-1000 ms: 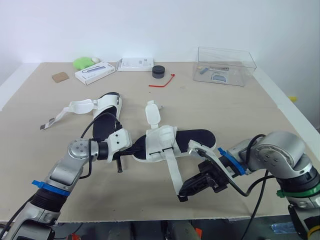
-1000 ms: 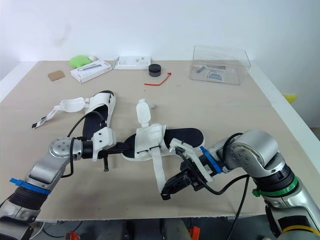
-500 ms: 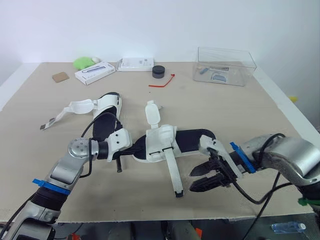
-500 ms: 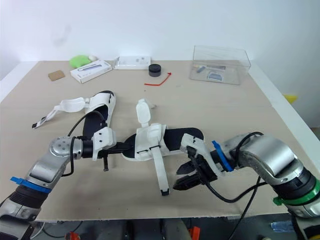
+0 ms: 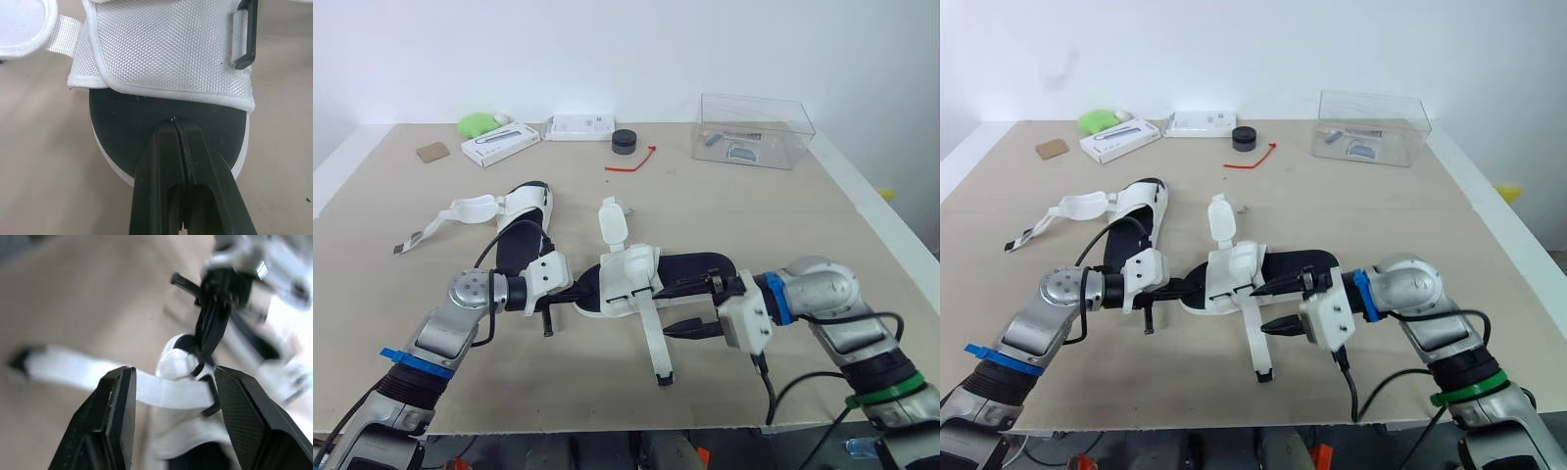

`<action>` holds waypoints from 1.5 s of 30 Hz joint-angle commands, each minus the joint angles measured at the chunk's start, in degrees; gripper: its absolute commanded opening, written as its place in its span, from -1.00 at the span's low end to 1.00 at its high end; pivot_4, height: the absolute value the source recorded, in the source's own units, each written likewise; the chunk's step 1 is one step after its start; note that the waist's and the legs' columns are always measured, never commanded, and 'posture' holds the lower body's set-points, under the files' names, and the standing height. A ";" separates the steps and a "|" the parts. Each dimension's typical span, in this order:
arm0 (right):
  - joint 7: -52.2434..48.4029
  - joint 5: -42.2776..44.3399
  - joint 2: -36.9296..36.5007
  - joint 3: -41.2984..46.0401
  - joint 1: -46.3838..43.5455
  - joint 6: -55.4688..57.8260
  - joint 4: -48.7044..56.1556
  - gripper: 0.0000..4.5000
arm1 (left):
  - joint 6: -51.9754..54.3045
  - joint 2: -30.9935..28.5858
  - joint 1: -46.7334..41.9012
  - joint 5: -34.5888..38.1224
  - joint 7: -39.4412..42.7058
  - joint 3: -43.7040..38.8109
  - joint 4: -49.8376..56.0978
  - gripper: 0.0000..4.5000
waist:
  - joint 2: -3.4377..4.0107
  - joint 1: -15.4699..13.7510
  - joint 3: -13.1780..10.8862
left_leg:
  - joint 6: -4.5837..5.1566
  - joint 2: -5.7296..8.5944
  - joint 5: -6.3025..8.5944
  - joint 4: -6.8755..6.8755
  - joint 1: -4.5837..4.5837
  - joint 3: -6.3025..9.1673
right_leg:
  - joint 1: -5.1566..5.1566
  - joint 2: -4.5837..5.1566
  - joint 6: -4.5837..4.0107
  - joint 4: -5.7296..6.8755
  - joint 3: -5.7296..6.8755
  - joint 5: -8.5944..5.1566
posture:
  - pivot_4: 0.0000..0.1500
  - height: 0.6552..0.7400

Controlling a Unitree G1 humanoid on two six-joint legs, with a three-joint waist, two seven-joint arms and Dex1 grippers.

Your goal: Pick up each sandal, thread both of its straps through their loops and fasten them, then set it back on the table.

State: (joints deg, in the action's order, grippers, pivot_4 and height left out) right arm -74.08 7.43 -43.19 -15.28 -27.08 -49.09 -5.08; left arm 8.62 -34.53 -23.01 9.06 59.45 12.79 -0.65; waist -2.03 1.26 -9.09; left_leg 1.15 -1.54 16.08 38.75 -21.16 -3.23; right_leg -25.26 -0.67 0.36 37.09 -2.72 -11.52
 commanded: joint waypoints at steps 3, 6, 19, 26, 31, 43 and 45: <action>3.91 -6.35 0.50 -1.99 -3.12 -24.38 -11.01 0.23 | 0.90 -0.62 0.53 -0.93 -0.21 -0.23 -0.68 -1.00 | 0.00 0.00 0.00 | 0.00 -0.01 0.00 0.00 0.04 -0.06 | 0.01 0.02 -0.07 0.02 -0.13 0.05 | 1.00 0.67; 7.61 -9.14 0.29 -3.04 -4.92 -29.91 -14.23 0.23 | 1.27 -0.75 0.71 -0.75 -0.23 -0.41 -0.38 -1.00 | -0.01 0.04 0.00 | 0.00 -0.07 -0.01 0.00 0.13 -0.25 | 0.01 0.14 -0.20 0.06 -0.40 0.14 | 1.00 0.67; 21.42 -25.64 3.38 -2.99 -10.11 -33.39 -15.66 0.23 | 2.35 -0.78 0.93 -0.23 -0.29 -0.80 0.46 -1.00 | -0.01 0.10 0.00 | 0.00 -0.11 -0.02 -0.01 0.39 -0.71 | 0.06 0.12 -0.29 0.12 -0.83 0.12 | 1.00 0.67; 27.35 -33.52 1.69 -2.70 -11.74 -34.39 -18.62 0.23 | 2.70 -0.80 0.84 -0.08 -0.17 -0.86 0.52 -1.00 | -0.01 0.10 0.00 | 0.00 -0.10 -0.02 -0.01 0.43 -0.82 | 0.06 0.10 -0.28 0.12 -0.93 0.13 | 1.00 0.67; 31.29 -36.78 -1.06 -2.99 -11.96 -36.51 -20.37 0.23 | 2.58 -0.64 0.66 -0.11 -0.14 -0.80 0.08 -1.00 | -0.01 0.11 0.00 | 0.00 -0.09 -0.02 -0.06 0.50 -1.04 | 0.05 0.11 -0.27 0.13 -1.11 0.13 | 1.00 0.67; 40.46 -44.15 0.14 -2.66 -11.73 -38.80 -21.00 0.23 | 2.59 -0.43 0.48 -0.16 -0.05 -0.68 -0.33 -1.00 | -0.04 0.18 0.02 | 0.00 -0.09 -0.02 -0.11 0.64 -1.28 | 0.05 0.06 -0.18 0.12 -1.37 0.15 | 1.00 0.67; 41.43 -44.90 0.65 -3.13 -11.91 -38.72 -20.65 0.23 | 2.74 -0.53 0.41 -0.12 0.00 -0.81 -0.28 -1.00 | -0.04 0.20 0.02 | 0.00 -0.09 -0.02 -0.11 0.65 -1.28 | 0.05 0.05 -0.17 0.13 -1.38 0.15 | 1.00 0.67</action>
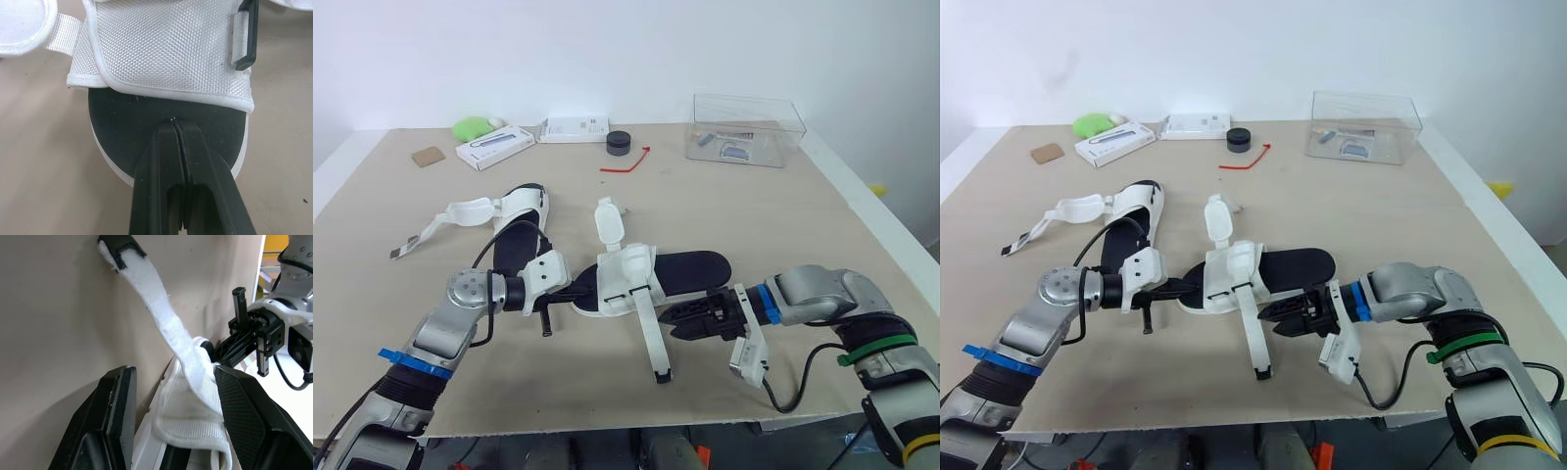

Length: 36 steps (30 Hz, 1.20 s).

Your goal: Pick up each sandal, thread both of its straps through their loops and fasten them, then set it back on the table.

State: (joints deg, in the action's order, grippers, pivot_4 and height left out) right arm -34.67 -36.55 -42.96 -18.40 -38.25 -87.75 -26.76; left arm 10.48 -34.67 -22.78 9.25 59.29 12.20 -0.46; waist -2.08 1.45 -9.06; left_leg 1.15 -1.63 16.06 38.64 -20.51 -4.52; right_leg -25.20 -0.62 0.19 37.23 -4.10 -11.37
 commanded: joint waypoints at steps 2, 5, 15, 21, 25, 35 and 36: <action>2.73 -1.16 0.84 -0.30 -0.83 0.50 1.53 0.23 | 0.96 -0.55 0.23 -0.29 0.20 -0.36 -0.41 -1.00 | 0.00 0.15 0.00 | 0.00 0.00 0.00 0.00 0.00 0.01 | 0.00 -0.01 0.00 0.01 0.00 0.00 | 1.00 0.67; 3.63 -0.79 1.22 -1.00 -1.03 1.85 2.40 0.23 | 1.08 -0.77 0.60 -0.31 0.26 -0.44 -0.11 -1.00 | 0.00 0.28 0.00 | 0.00 0.00 0.00 0.00 0.00 -0.01 | 0.00 -0.01 0.01 0.01 -0.01 0.01 | 1.00 0.67; 4.14 6.91 -0.23 -6.06 -1.86 6.78 4.11 -0.95 | 1.37 -0.55 0.54 -0.44 0.30 -0.37 -0.06 -1.00 | 0.00 0.54 0.00 | 0.00 0.00 0.00 0.00 0.02 -0.01 | 0.00 -0.01 0.01 0.03 -0.02 0.02 | 1.00 0.67; 3.44 7.83 -1.17 -7.71 -1.81 8.20 4.31 -0.98 | 1.26 -0.51 0.50 -0.51 0.31 -0.33 -0.30 -1.00 | 0.00 0.55 0.00 | 0.00 0.00 0.00 0.00 0.02 -0.02 | 0.00 -0.01 0.02 0.03 -0.02 0.02 | 1.00 0.67; 1.53 17.10 -2.31 -12.04 -0.95 11.62 3.66 -0.98 | 1.31 -0.43 0.54 -0.51 0.26 -0.28 -0.23 -1.00 | -0.01 0.56 0.00 | 0.00 0.00 0.00 0.00 0.02 -0.01 | 0.00 -0.01 0.02 0.03 -0.02 0.02 | 1.00 0.67; -13.37 63.38 -0.67 -10.42 5.72 63.95 25.01 -0.98 | 1.02 -0.22 0.74 -0.74 0.51 -0.06 -0.45 -1.00 | -0.10 0.59 0.03 | 0.05 -0.03 -0.04 0.05 0.04 0.06 | 0.08 0.03 0.36 0.03 0.02 0.26 | 1.00 0.67; -13.24 64.87 -0.18 -9.28 6.01 68.55 26.14 -0.98 | 1.02 -0.13 0.63 -0.76 0.46 -0.02 -0.52 -1.00 | -0.10 0.57 0.04 | 0.05 -0.04 -0.04 0.05 0.04 0.06 | 0.08 0.02 0.36 0.03 0.03 0.26 | 1.00 0.67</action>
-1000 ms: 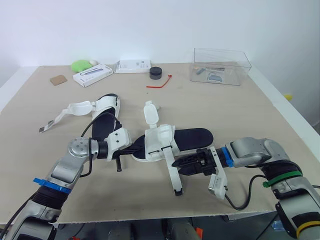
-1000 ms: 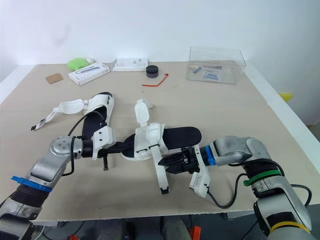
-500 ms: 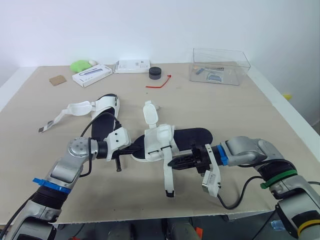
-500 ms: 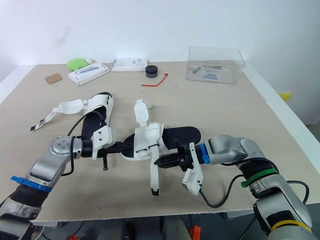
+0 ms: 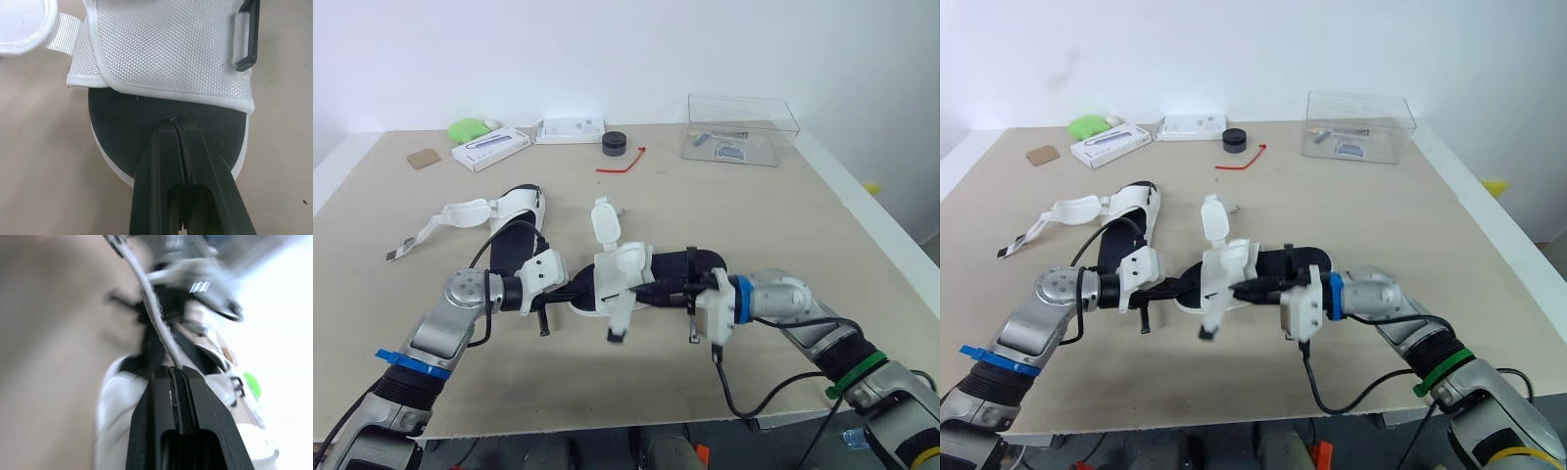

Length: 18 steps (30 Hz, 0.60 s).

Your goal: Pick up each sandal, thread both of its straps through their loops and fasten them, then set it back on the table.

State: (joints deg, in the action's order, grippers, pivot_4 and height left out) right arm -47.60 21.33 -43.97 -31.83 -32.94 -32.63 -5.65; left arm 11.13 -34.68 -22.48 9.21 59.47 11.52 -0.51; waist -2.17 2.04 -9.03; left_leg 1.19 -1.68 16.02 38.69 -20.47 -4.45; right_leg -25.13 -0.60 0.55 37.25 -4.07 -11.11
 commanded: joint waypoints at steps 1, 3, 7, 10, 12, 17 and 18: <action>0.05 8.14 1.42 5.38 0.72 17.56 5.94 -0.98 | 0.32 -0.06 0.22 -0.78 0.24 0.69 -0.58 -1.00 | -0.01 -0.02 0.01 | 0.00 0.00 0.00 0.00 -0.01 0.01 | -0.01 0.00 -0.01 0.00 0.02 -0.01 | 1.00 0.67; 1.28 12.95 2.56 7.96 0.39 28.02 8.03 -0.98 | 0.28 0.01 0.16 -0.81 0.20 0.71 -0.68 -1.00 | 0.00 -0.03 0.00 | 0.00 0.00 0.00 -0.01 -0.05 0.00 | -0.05 -0.01 -0.01 0.00 0.01 -0.01 | 1.00 0.67; 4.30 19.68 5.21 11.99 -1.34 47.89 9.68 -0.98 | 0.18 0.07 0.30 -0.90 0.25 0.85 -0.65 -1.00 | -0.01 -0.17 0.01 | 0.00 -0.01 0.00 -0.01 -0.15 0.02 | -0.12 -0.01 -0.01 -0.01 0.04 -0.01 | 1.00 0.67; 6.11 20.52 7.11 14.71 -1.95 56.71 9.69 -0.98 | 0.24 0.20 0.37 -0.87 0.20 0.89 -0.49 -1.00 | -0.01 -0.20 0.01 | 0.00 0.00 0.00 -0.01 -0.18 0.02 | -0.14 -0.01 -0.01 -0.01 0.05 -0.02 | 1.00 0.67; 6.13 19.57 7.57 15.36 -2.35 61.04 9.28 -0.98 | 0.20 0.27 0.40 -0.91 0.12 0.92 -0.45 -1.00 | -0.01 -0.21 0.01 | 0.00 0.00 0.00 -0.01 -0.20 0.02 | -0.15 -0.02 0.00 -0.02 0.06 -0.02 | 1.00 0.67; 8.50 18.22 9.62 18.16 -3.43 69.57 8.46 -0.98 | 0.28 0.38 0.62 -0.93 -0.05 0.93 -0.16 -1.00 | -0.01 -0.20 0.01 | 0.00 0.01 0.00 -0.01 -0.22 0.01 | -0.16 -0.06 0.03 -0.06 0.08 -0.01 | 1.00 0.67; 8.41 17.90 9.93 18.65 -3.61 70.39 8.39 -0.98 | 0.34 0.39 0.71 -0.90 -0.09 0.92 -0.06 -1.00 | -0.01 -0.21 0.01 | 0.00 0.01 0.00 -0.01 -0.23 0.02 | -0.16 -0.06 0.04 -0.07 0.08 0.00 | 1.00 0.67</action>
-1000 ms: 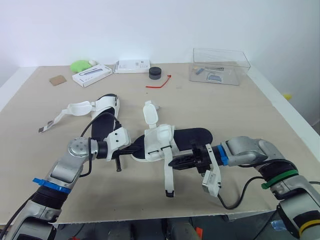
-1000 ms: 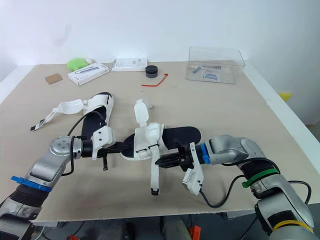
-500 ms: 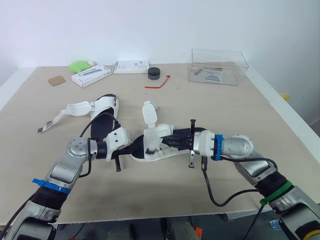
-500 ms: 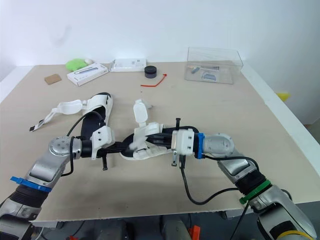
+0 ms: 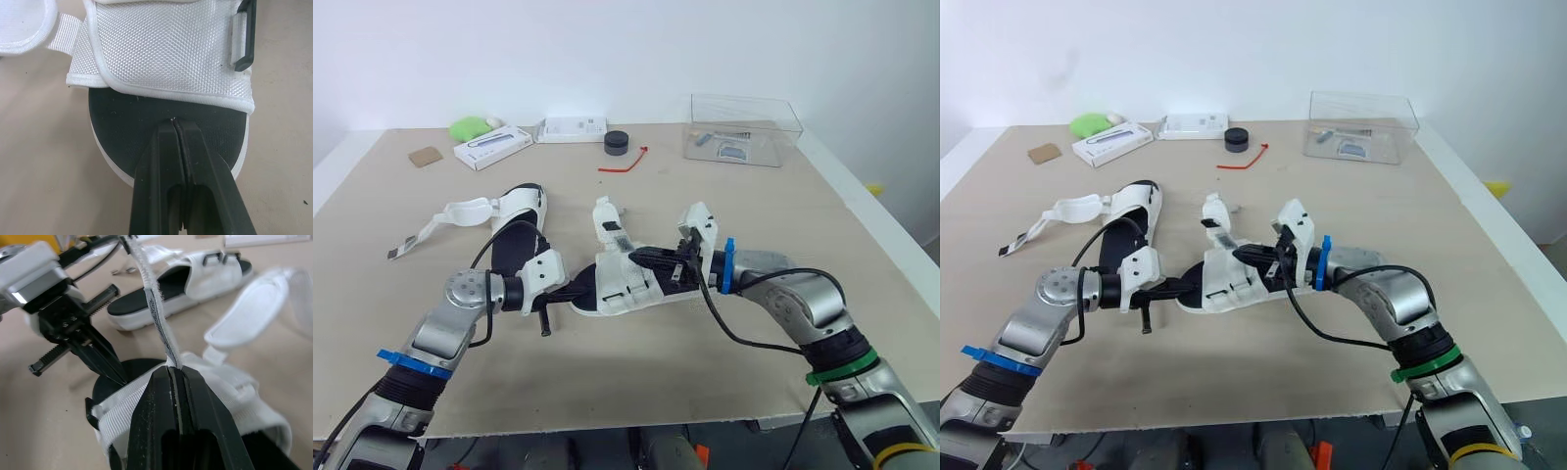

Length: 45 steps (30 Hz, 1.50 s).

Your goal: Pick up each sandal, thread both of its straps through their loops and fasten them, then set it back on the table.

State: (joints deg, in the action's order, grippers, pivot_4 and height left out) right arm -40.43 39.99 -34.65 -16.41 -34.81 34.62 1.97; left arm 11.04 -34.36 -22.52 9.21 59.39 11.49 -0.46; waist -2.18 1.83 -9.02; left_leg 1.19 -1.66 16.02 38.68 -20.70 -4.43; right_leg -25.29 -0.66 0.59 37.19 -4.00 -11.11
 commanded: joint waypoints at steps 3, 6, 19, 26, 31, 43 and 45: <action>1.73 -0.67 1.84 5.15 -2.14 6.53 0.64 -0.98 | 0.43 0.06 1.04 -0.89 -0.04 0.99 0.06 -1.00 | 0.00 0.01 0.00 | 0.00 0.01 0.00 0.00 0.00 -0.01 | 0.00 -0.03 0.03 -0.01 0.01 0.02 | 1.00 0.67; 1.52 -1.92 2.84 6.27 -2.44 7.48 1.11 -0.52 | 0.47 0.07 1.11 -0.88 -0.06 1.01 0.10 -1.00 | 0.00 0.01 0.00 | 0.00 0.02 0.00 0.00 -0.01 -0.02 | -0.01 -0.04 0.06 -0.02 0.01 0.03 | 1.00 0.67; -3.61 -12.66 4.56 7.78 -9.27 -5.92 2.95 -0.17 | 0.45 0.13 0.71 -0.91 0.07 0.97 -0.19 -1.00 | 0.01 0.04 0.00 | 0.00 0.06 0.01 0.00 -0.29 -0.01 | -0.21 -0.05 0.18 -0.15 0.13 0.05 | 1.00 0.67; -6.87 -15.68 9.44 3.21 -12.54 -5.20 0.01 -0.47 | 0.42 0.48 0.39 -1.05 -0.10 1.05 -0.41 -1.00 | 0.02 0.03 0.00 | 0.00 0.05 0.01 -0.01 -0.34 0.04 | -0.21 0.00 0.14 -0.15 0.17 0.04 | 1.00 0.67; -10.08 -20.60 10.36 -0.78 -13.36 -6.57 -5.04 -0.96 | 0.54 0.68 0.45 -1.11 -0.29 0.97 -0.32 -1.00 | 0.01 0.01 0.00 | -0.01 0.07 0.00 0.03 -0.35 0.03 | -0.21 0.00 0.14 -0.16 0.25 0.05 | 1.00 0.67; -13.41 -32.26 9.54 -5.92 -21.80 -3.53 -18.11 -0.96 | 0.51 0.71 0.69 -1.31 -0.57 0.77 -0.38 -1.00 | 0.02 -0.03 0.00 | -0.01 0.08 0.01 0.03 -0.40 0.06 | -0.26 0.04 0.06 -0.15 0.31 0.05 | 1.00 0.67; -14.16 -33.34 9.22 -6.06 -22.48 -2.34 -18.62 -0.96 | 0.47 0.73 0.69 -1.29 -0.57 0.68 -0.48 -1.00 | 0.02 -0.04 0.00 | -0.01 0.09 0.01 0.03 -0.43 0.06 | -0.26 0.06 0.03 -0.15 0.33 0.05 | 1.00 0.67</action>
State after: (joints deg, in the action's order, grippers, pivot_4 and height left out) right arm -53.83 7.73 -25.00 -22.62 -55.30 31.87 -17.16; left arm 11.06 -33.31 -22.41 9.09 59.23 11.48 0.09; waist -2.16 1.80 -9.03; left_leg 1.18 -1.57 16.04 38.71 -21.13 -4.38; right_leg -25.55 -0.60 0.59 37.03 -3.68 -11.04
